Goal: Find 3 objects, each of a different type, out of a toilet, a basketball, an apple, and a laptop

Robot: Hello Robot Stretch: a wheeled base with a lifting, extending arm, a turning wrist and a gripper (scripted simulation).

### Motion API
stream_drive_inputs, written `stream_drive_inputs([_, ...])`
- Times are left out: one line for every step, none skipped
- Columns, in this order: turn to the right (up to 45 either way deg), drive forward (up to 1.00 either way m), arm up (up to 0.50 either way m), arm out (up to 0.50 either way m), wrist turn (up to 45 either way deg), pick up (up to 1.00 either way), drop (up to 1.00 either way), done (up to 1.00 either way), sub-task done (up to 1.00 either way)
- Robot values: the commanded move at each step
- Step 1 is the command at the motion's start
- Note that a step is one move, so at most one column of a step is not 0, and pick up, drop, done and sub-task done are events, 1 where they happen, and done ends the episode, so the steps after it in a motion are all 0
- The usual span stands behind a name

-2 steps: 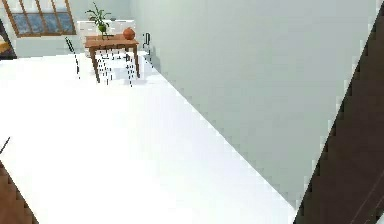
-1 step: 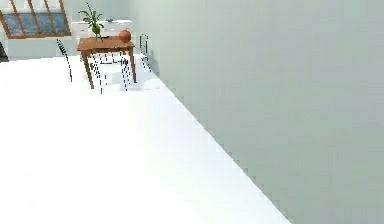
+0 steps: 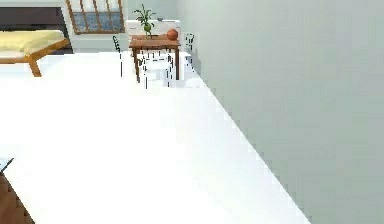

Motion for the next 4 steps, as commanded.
stream_drive_inputs([0.0,1.00,0.00,0.00,0.0,0.00,0.00,0.00,0.00])
stream_drive_inputs([-3.0,0.00,0.00,0.00,0.0,0.00,0.00,0.00,0.00])
stream_drive_inputs([0.0,1.00,0.00,0.00,0.0,0.00,0.00,0.00,0.00])
stream_drive_inputs([0.0,1.00,0.00,0.00,0.0,0.00,0.00,0.00,0.00])
